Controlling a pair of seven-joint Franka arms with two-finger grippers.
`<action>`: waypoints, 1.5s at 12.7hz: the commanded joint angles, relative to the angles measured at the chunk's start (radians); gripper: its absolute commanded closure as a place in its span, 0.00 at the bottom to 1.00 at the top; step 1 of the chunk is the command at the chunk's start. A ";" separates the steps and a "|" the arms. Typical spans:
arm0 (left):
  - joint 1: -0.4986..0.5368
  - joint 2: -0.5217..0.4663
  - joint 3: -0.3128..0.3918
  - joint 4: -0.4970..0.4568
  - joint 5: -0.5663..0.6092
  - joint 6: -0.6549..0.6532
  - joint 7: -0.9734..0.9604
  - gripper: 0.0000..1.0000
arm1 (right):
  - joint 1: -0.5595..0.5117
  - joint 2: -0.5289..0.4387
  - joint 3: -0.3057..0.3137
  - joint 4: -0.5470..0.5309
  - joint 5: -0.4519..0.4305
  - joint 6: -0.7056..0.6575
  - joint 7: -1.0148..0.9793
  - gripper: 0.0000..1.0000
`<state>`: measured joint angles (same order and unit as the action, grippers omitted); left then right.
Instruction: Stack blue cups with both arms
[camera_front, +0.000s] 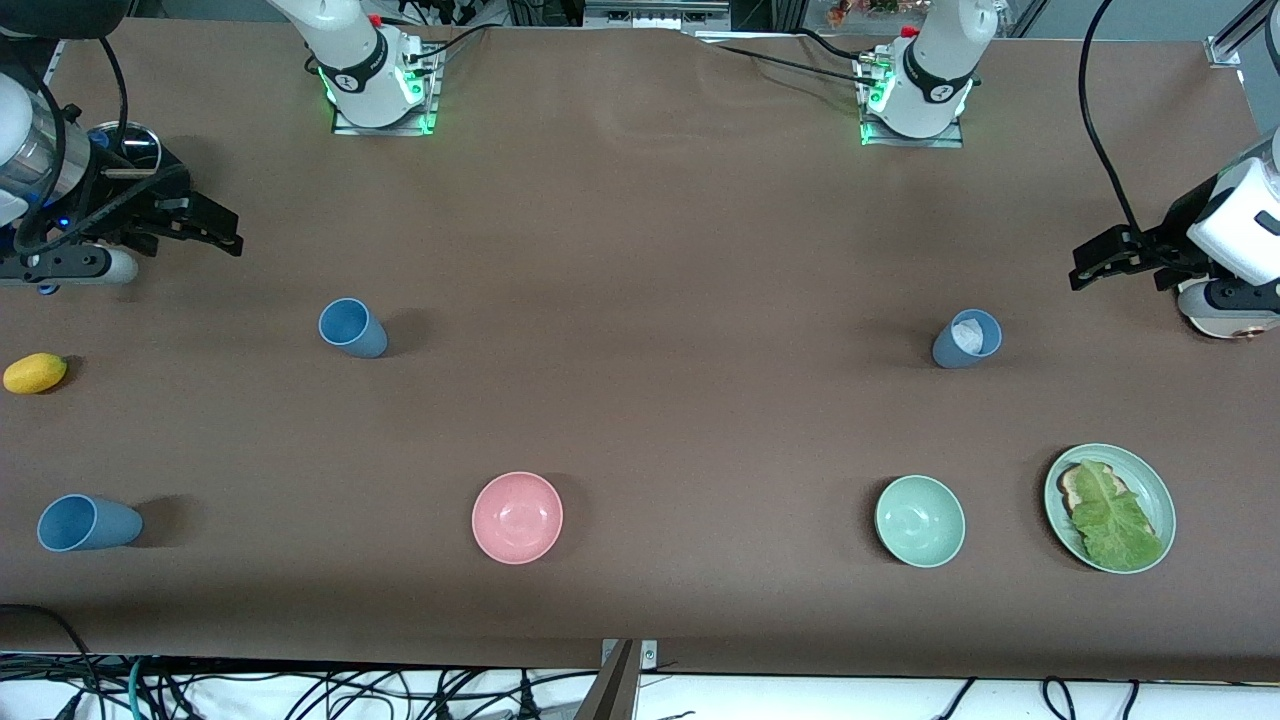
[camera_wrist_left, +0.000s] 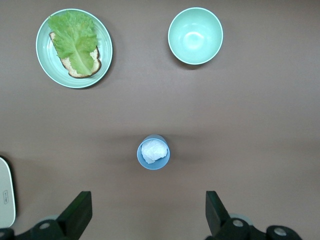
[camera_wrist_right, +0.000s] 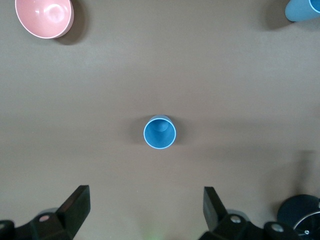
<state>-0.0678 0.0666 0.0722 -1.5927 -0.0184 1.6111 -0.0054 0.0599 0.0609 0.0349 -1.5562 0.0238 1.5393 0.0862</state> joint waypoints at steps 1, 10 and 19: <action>0.013 -0.027 -0.014 -0.018 0.025 0.004 0.028 0.00 | 0.001 0.002 0.000 0.010 0.015 -0.004 0.009 0.00; 0.003 -0.013 -0.014 -0.018 0.026 -0.002 0.024 0.00 | 0.000 0.003 0.000 0.015 -0.001 -0.001 0.001 0.00; 0.014 -0.007 -0.011 -0.003 0.026 -0.019 0.018 0.00 | -0.008 0.003 -0.001 0.013 0.011 0.010 0.000 0.00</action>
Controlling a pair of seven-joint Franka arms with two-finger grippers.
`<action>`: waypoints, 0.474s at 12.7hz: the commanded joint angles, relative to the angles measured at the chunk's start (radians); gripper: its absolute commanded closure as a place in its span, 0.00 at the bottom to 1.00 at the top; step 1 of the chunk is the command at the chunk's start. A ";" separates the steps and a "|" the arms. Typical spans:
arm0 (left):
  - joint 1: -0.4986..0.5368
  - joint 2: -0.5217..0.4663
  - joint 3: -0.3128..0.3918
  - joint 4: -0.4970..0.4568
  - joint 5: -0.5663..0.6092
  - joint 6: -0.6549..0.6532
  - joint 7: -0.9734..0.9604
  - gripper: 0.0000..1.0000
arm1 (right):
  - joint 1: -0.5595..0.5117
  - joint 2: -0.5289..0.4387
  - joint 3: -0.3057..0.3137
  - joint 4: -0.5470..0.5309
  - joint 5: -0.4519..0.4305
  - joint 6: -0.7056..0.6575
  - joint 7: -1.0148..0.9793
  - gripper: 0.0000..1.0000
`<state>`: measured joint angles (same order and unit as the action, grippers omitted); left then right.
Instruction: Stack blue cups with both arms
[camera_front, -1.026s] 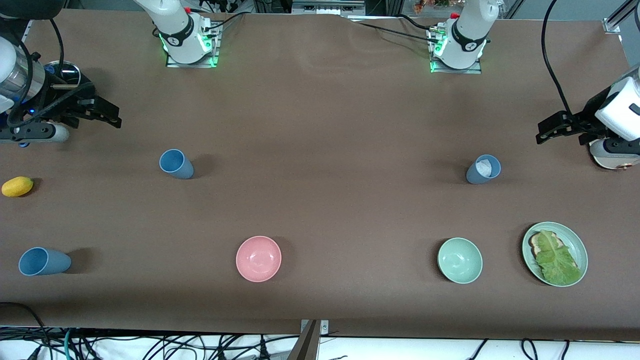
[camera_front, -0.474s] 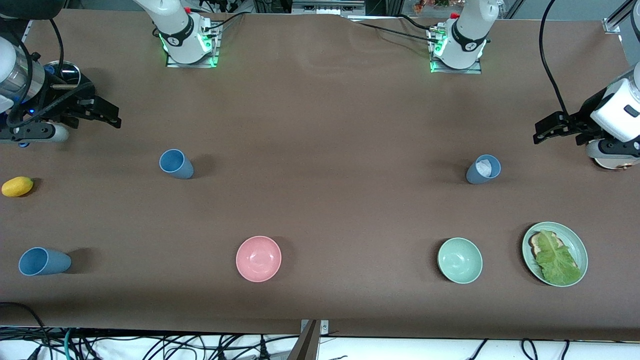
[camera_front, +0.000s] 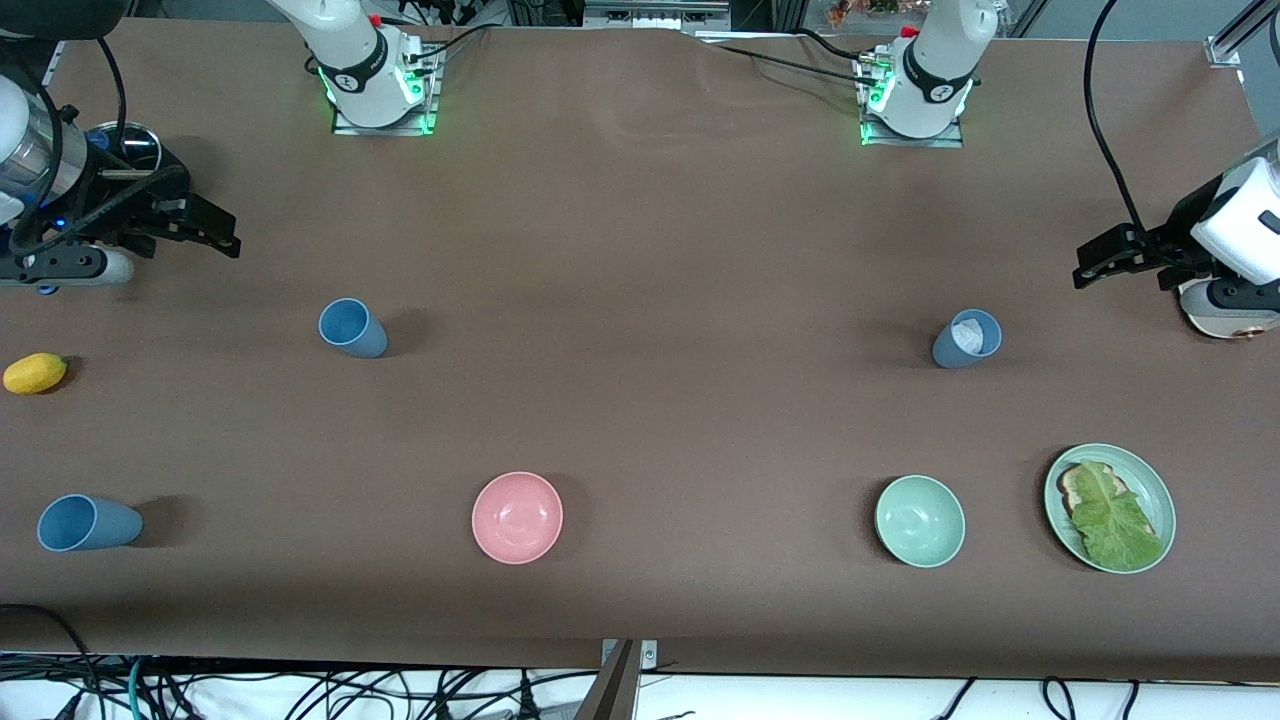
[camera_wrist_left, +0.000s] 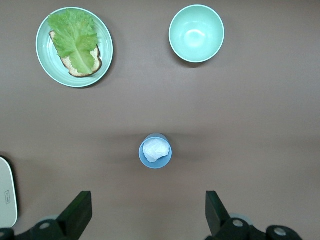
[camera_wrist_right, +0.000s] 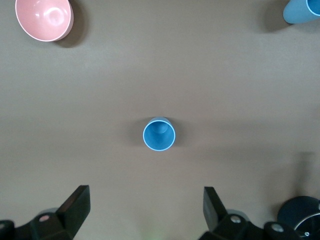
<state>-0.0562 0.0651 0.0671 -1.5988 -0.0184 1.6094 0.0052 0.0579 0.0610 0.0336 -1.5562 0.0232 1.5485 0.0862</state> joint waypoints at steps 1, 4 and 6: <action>0.001 -0.005 -0.006 0.003 0.026 -0.028 0.009 0.00 | -0.006 0.003 -0.001 0.011 0.012 0.001 0.000 0.00; -0.001 0.004 -0.007 0.003 0.026 -0.028 0.007 0.00 | -0.007 0.003 -0.006 0.010 0.009 -0.005 0.000 0.00; -0.001 0.005 -0.007 0.002 0.026 -0.031 0.010 0.00 | -0.024 0.011 -0.006 0.008 0.011 -0.010 -0.002 0.00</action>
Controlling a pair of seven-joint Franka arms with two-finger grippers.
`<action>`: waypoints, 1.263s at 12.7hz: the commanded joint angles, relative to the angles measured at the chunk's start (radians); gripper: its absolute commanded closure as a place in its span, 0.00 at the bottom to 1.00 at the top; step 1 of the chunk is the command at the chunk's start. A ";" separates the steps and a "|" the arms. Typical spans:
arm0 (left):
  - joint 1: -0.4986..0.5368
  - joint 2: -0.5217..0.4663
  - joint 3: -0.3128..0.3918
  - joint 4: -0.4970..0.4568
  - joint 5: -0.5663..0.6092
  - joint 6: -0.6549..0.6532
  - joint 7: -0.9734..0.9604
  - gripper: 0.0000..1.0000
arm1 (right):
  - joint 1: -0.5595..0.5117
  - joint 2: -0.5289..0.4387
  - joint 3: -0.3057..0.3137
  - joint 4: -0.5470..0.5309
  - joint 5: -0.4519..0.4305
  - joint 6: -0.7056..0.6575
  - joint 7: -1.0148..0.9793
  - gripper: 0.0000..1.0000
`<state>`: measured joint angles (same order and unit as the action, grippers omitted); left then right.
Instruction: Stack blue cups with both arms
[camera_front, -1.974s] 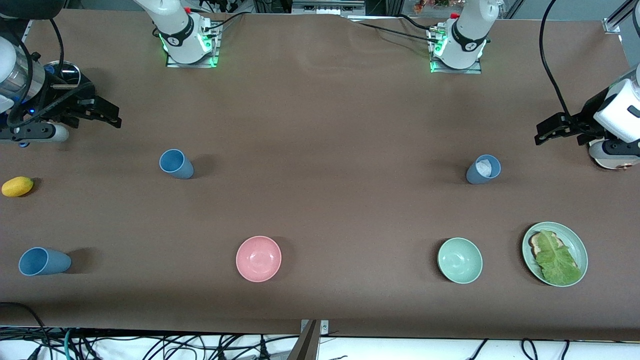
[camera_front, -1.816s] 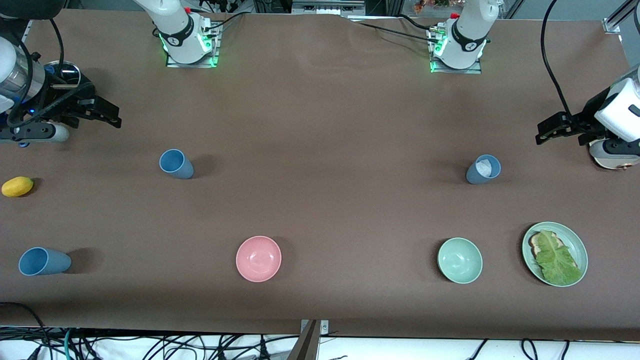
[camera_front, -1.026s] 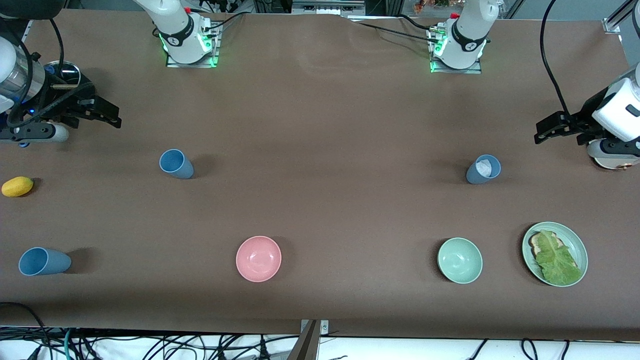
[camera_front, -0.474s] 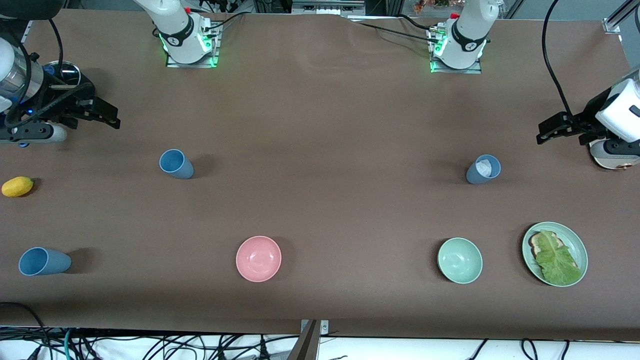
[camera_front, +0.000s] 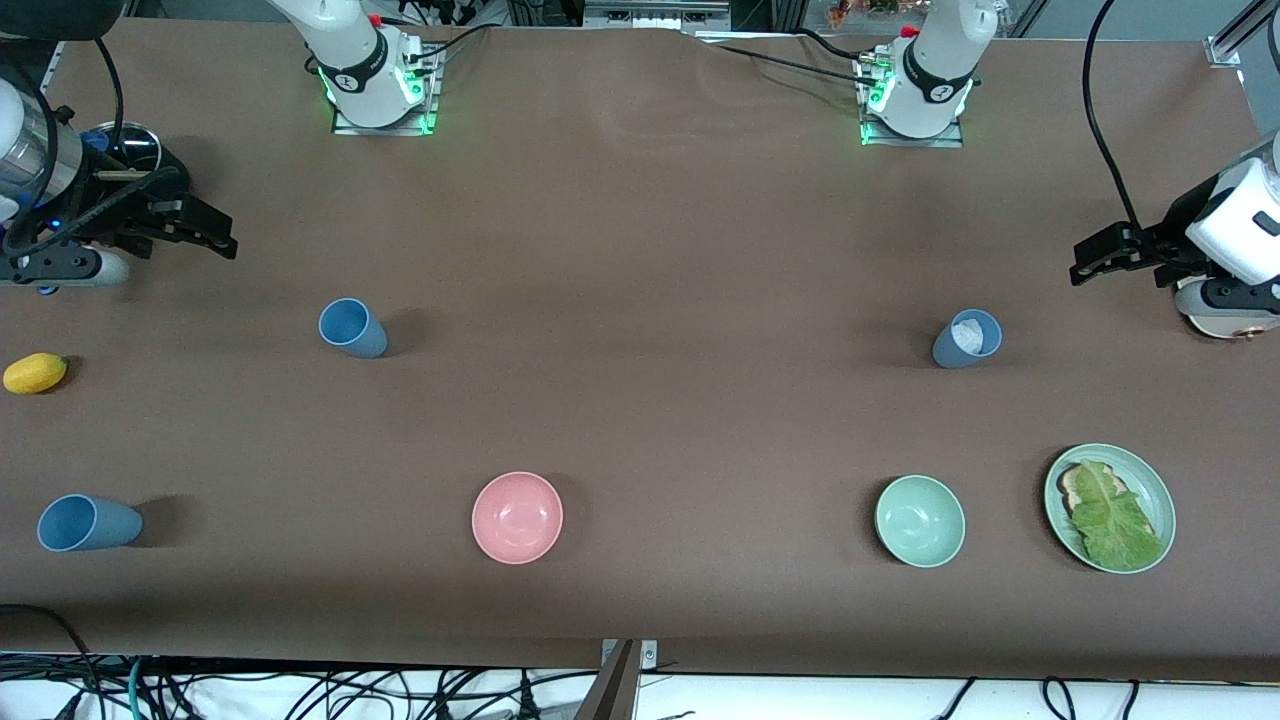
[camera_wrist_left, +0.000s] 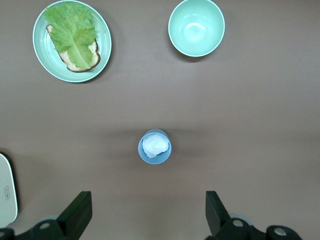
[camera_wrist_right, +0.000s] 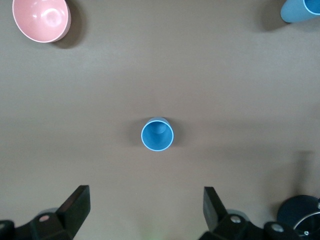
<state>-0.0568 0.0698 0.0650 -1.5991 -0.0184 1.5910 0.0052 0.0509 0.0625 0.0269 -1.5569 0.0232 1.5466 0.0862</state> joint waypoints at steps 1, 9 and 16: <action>0.003 0.001 -0.005 0.002 0.025 -0.013 0.016 0.00 | -0.020 0.020 0.001 0.012 0.009 -0.013 -0.002 0.00; -0.002 0.059 -0.007 0.001 0.017 -0.011 0.021 0.00 | -0.023 0.166 0.001 0.008 -0.005 -0.049 -0.002 0.00; 0.008 0.363 -0.005 -0.022 0.080 0.095 0.129 0.00 | -0.025 -0.007 -0.041 -0.567 -0.006 0.477 -0.098 0.00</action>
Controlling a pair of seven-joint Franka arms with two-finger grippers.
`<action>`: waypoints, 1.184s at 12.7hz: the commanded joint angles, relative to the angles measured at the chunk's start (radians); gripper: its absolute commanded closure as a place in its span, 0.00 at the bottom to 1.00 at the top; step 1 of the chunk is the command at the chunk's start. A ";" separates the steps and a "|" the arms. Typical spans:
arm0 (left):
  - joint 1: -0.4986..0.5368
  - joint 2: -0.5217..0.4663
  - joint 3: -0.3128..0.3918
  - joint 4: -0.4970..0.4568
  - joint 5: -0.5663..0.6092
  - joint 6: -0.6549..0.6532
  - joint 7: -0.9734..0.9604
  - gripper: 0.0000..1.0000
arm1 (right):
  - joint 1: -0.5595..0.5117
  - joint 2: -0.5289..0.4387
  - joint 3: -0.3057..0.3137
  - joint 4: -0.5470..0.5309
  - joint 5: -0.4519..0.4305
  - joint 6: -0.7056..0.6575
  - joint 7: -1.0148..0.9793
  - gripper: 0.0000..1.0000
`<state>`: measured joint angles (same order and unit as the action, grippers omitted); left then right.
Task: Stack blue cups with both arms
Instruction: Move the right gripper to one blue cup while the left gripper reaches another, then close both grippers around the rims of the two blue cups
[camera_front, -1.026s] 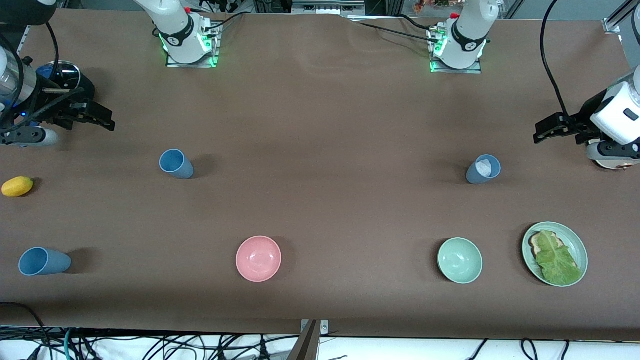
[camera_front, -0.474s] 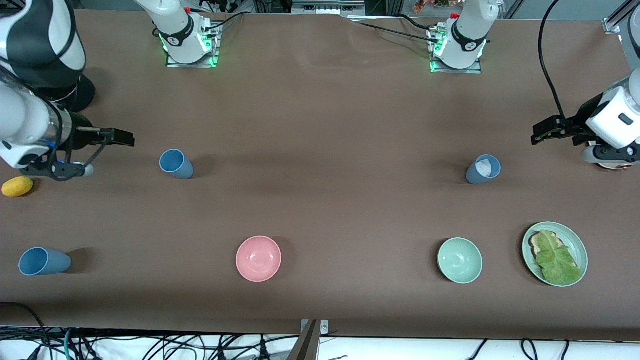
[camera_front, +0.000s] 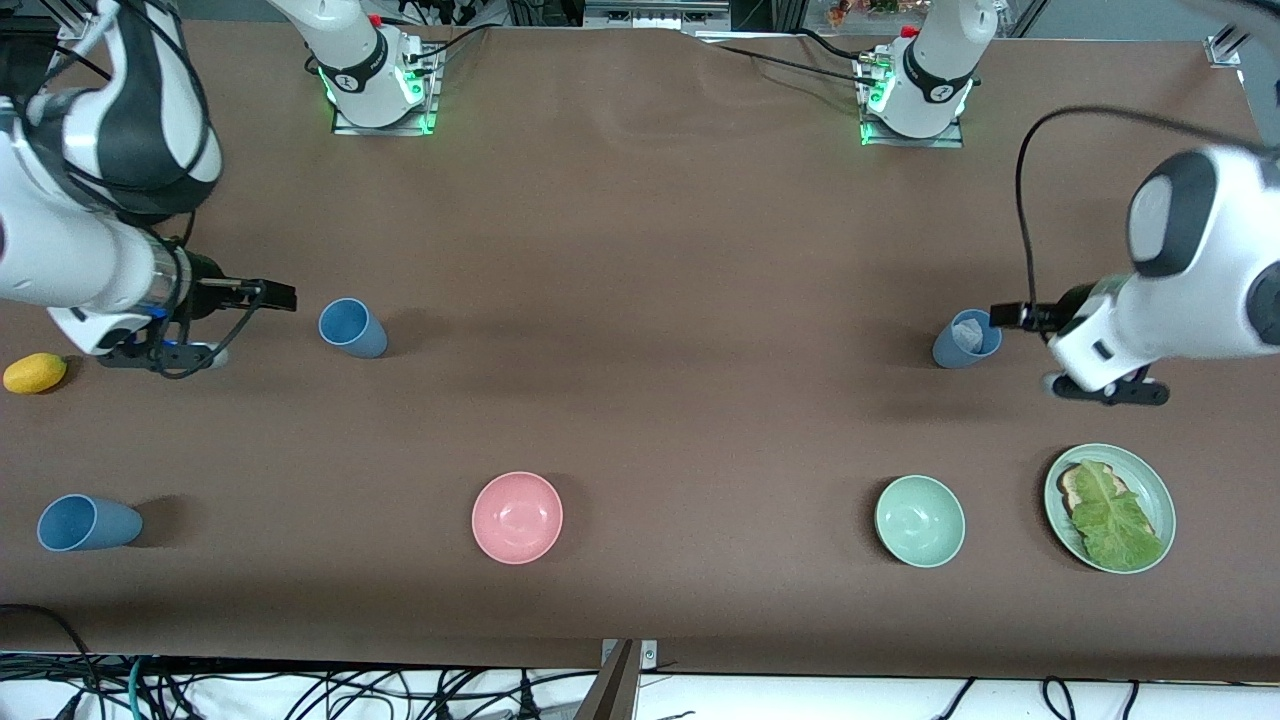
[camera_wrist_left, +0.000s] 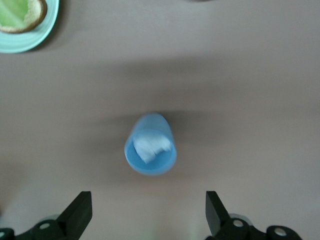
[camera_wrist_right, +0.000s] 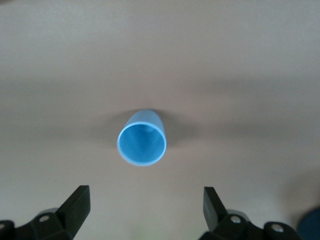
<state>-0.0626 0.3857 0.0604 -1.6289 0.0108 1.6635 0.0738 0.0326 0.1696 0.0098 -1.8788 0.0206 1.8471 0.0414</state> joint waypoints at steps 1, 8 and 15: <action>0.036 0.048 -0.001 -0.023 0.051 0.042 0.104 0.00 | -0.007 -0.116 -0.030 -0.287 -0.004 0.214 -0.076 0.00; 0.096 0.021 -0.004 -0.230 0.049 0.165 0.225 0.00 | -0.005 -0.085 -0.050 -0.364 -0.004 0.311 -0.086 0.02; 0.087 0.039 -0.004 -0.244 0.041 0.194 0.210 0.22 | 0.004 0.048 -0.050 -0.289 -0.002 0.371 -0.072 0.04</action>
<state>0.0286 0.4447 0.0573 -1.8391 0.0409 1.8220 0.2821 0.0317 0.1853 -0.0397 -2.2004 0.0201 2.2194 -0.0318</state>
